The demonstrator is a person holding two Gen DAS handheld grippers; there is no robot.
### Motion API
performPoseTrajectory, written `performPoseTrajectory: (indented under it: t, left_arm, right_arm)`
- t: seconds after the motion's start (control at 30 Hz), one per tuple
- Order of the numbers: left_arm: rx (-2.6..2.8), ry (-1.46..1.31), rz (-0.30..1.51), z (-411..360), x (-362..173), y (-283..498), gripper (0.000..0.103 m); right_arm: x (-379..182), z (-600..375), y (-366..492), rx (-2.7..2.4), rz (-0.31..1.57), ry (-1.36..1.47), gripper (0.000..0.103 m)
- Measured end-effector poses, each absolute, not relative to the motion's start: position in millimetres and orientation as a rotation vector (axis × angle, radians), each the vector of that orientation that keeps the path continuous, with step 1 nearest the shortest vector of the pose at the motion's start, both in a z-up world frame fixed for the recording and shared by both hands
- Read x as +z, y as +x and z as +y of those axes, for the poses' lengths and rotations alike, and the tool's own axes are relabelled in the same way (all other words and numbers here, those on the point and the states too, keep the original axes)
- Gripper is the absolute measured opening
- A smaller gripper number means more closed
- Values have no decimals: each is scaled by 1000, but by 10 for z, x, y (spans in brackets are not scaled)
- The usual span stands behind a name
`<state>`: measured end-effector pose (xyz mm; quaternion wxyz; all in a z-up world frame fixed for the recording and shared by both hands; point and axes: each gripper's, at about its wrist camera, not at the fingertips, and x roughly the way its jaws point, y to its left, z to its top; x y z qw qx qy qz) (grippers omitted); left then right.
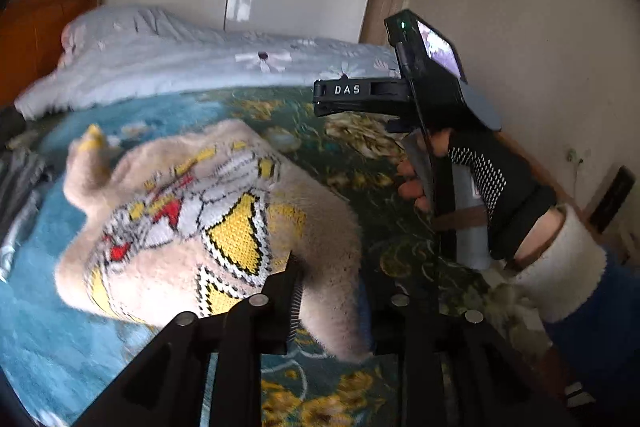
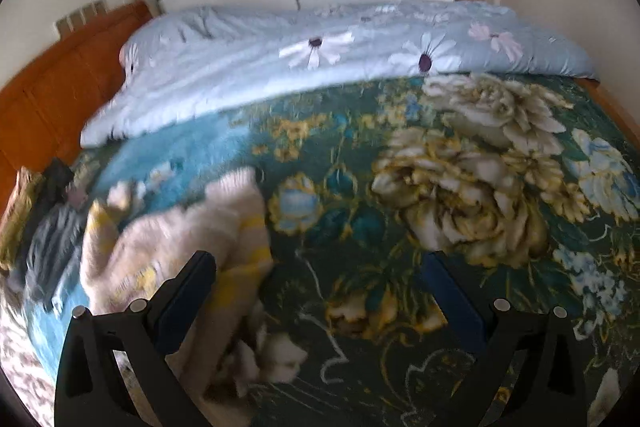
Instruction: Fold clothes
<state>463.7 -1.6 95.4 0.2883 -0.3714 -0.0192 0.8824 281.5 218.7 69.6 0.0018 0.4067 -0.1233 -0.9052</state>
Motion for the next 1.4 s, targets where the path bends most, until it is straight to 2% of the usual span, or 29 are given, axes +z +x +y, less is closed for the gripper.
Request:
performPoseTrajectory:
  t: [0.1,0.17,0.23,0.33,0.47,0.67,0.77,0.93,1.03,1.1,1.17,1.4]
  left_arm:
    - [2310,-991,-120,-145,1034,4626,40]
    - [2311,-957,-144,-243,1129,4653,56]
    - [2321,-940,-195,-392,1206,4578,61]
    - [2336,-918,-277,-623,1318,4447,64]
    - [2481,-955,-466,-1148,1277,4138,69]
    - [2536,-1136,-921,-1984,814,3530,69]
    - [2542,-1203,-1035,-2201,563,3302,69]
    - [2493,-1278,-1126,-2316,234,3033,69]
    - [2492,-1347,-1091,-2288,146,2871,69]
    - [2471,-1393,-1053,-2239,95,2744,69]
    - [2461,-1434,-1033,-2208,33,2624,69]
    - [2429,-1506,-1054,-2116,-111,2336,67]
  right_arm:
    - [526,2153,2785,-2733,-467,1303,103]
    - [412,2131,2764,-2661,-518,1319,103]
    - [315,2112,2728,-2595,-580,1321,103]
    - [223,2063,2633,-2532,-650,1329,103]
    - [187,1966,2508,-2510,-599,1310,103]
    - [-74,2175,2319,-2346,-933,1317,101]
    - [-138,2221,2289,-2266,-1038,1304,95]
    - [-192,2233,2230,-2141,-1146,1281,93]
    - [-293,2227,2162,-2093,-1179,1326,68]
    - [-366,2228,2121,-2065,-1208,1356,40]
    - [-434,2231,2083,-2044,-1240,1383,33]
    - [-582,2196,1973,-2000,-1289,1455,30]
